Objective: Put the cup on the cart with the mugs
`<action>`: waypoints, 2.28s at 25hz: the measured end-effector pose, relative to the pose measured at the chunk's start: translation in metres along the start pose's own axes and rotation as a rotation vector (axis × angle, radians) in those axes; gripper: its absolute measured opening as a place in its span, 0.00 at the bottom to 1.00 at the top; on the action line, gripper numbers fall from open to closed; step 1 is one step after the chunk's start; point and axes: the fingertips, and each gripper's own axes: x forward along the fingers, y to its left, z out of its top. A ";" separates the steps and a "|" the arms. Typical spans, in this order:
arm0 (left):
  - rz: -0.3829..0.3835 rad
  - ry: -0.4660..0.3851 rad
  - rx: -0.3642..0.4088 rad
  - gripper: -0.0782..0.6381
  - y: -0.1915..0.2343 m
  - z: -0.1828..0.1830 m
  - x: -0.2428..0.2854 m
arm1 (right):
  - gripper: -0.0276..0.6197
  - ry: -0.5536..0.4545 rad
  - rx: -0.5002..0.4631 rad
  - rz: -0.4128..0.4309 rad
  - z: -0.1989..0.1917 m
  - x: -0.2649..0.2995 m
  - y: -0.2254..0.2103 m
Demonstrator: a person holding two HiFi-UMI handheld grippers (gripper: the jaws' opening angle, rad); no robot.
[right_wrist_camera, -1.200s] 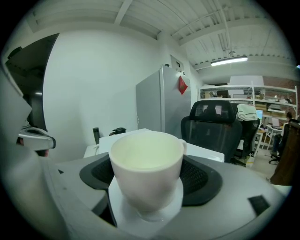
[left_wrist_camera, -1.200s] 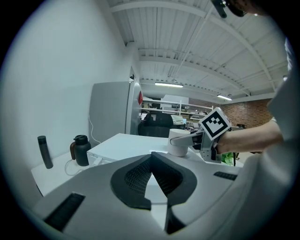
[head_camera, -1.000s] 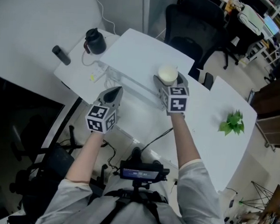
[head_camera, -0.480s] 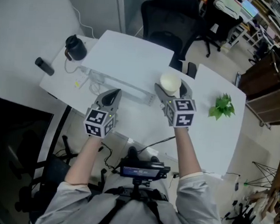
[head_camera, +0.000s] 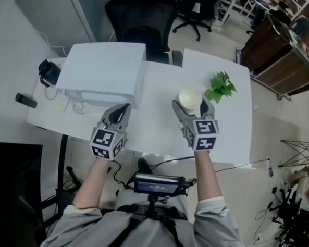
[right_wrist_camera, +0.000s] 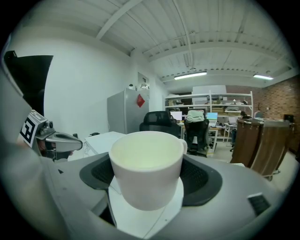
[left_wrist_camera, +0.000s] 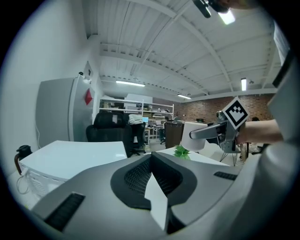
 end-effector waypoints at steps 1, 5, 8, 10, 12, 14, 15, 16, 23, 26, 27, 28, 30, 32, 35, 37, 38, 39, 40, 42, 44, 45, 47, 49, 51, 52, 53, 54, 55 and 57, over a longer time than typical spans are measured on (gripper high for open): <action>-0.024 0.006 0.013 0.11 -0.015 0.005 0.005 | 0.70 -0.002 0.012 -0.025 -0.002 -0.016 -0.013; -0.099 0.011 0.045 0.11 -0.084 0.015 0.033 | 0.70 -0.006 0.046 -0.102 -0.020 -0.072 -0.072; -0.160 0.020 0.067 0.11 -0.138 0.018 0.050 | 0.70 0.000 0.074 -0.158 -0.039 -0.115 -0.112; -0.200 0.026 0.079 0.11 -0.173 0.020 0.058 | 0.70 0.017 0.084 -0.192 -0.052 -0.142 -0.134; -0.241 0.033 0.097 0.11 -0.209 0.022 0.065 | 0.70 0.019 0.101 -0.225 -0.063 -0.170 -0.155; -0.286 0.034 0.114 0.11 -0.245 0.025 0.073 | 0.70 0.008 0.121 -0.262 -0.072 -0.199 -0.176; -0.309 0.034 0.119 0.11 -0.262 0.026 0.077 | 0.70 0.003 0.129 -0.284 -0.077 -0.215 -0.186; -0.330 0.037 0.124 0.11 -0.279 0.027 0.081 | 0.70 0.001 0.137 -0.306 -0.081 -0.231 -0.197; -0.480 0.046 0.169 0.11 -0.399 0.031 0.113 | 0.70 0.003 0.207 -0.462 -0.123 -0.335 -0.272; -0.541 0.047 0.187 0.11 -0.454 0.031 0.126 | 0.70 0.002 0.233 -0.520 -0.142 -0.378 -0.301; -0.561 0.044 0.193 0.11 -0.472 0.032 0.130 | 0.70 0.001 0.241 -0.537 -0.148 -0.393 -0.310; -0.579 0.039 0.197 0.11 -0.491 0.033 0.135 | 0.70 -0.001 0.248 -0.552 -0.153 -0.407 -0.319; -0.615 0.030 0.207 0.11 -0.526 0.036 0.143 | 0.70 -0.003 0.261 -0.581 -0.163 -0.434 -0.336; -0.647 0.032 0.219 0.11 -0.558 0.037 0.149 | 0.70 -0.002 0.275 -0.608 -0.173 -0.458 -0.352; -0.692 0.030 0.229 0.11 -0.600 0.044 0.155 | 0.70 -0.003 0.290 -0.650 -0.183 -0.490 -0.374; -0.726 0.030 0.241 0.11 -0.624 0.047 0.161 | 0.70 -0.010 0.303 -0.680 -0.185 -0.507 -0.387; -0.743 0.035 0.249 0.11 -0.634 0.048 0.163 | 0.70 -0.013 0.311 -0.695 -0.186 -0.515 -0.392; -0.760 0.042 0.258 0.11 -0.644 0.048 0.165 | 0.70 -0.015 0.317 -0.711 -0.188 -0.522 -0.397; -0.777 0.049 0.269 0.11 -0.654 0.049 0.167 | 0.70 -0.017 0.321 -0.727 -0.189 -0.529 -0.403; -0.813 0.055 0.290 0.11 -0.673 0.051 0.172 | 0.70 -0.024 0.331 -0.762 -0.192 -0.544 -0.414; -0.858 0.052 0.303 0.11 -0.694 0.053 0.180 | 0.70 -0.028 0.346 -0.802 -0.196 -0.557 -0.427; -0.883 0.050 0.306 0.11 -0.705 0.054 0.184 | 0.70 -0.028 0.353 -0.824 -0.198 -0.564 -0.434; -0.926 0.048 0.310 0.11 -0.725 0.056 0.195 | 0.70 -0.024 0.371 -0.864 -0.202 -0.575 -0.447; -0.962 0.045 0.312 0.11 -0.742 0.060 0.204 | 0.70 -0.019 0.392 -0.894 -0.206 -0.584 -0.457; -1.001 0.039 0.314 0.11 -0.761 0.066 0.215 | 0.70 -0.013 0.402 -0.926 -0.208 -0.592 -0.469; -1.020 0.038 0.315 0.11 -0.770 0.068 0.220 | 0.70 -0.011 0.405 -0.944 -0.208 -0.596 -0.476; -1.037 0.039 0.318 0.11 -0.779 0.070 0.226 | 0.70 -0.012 0.409 -0.959 -0.208 -0.599 -0.483; -1.053 0.043 0.321 0.11 -0.785 0.069 0.230 | 0.70 -0.012 0.415 -0.971 -0.209 -0.601 -0.487; -1.068 0.047 0.325 0.11 -0.789 0.068 0.233 | 0.70 -0.013 0.421 -0.979 -0.210 -0.601 -0.490; -1.096 0.050 0.333 0.11 -0.797 0.065 0.240 | 0.70 -0.017 0.427 -0.994 -0.211 -0.601 -0.496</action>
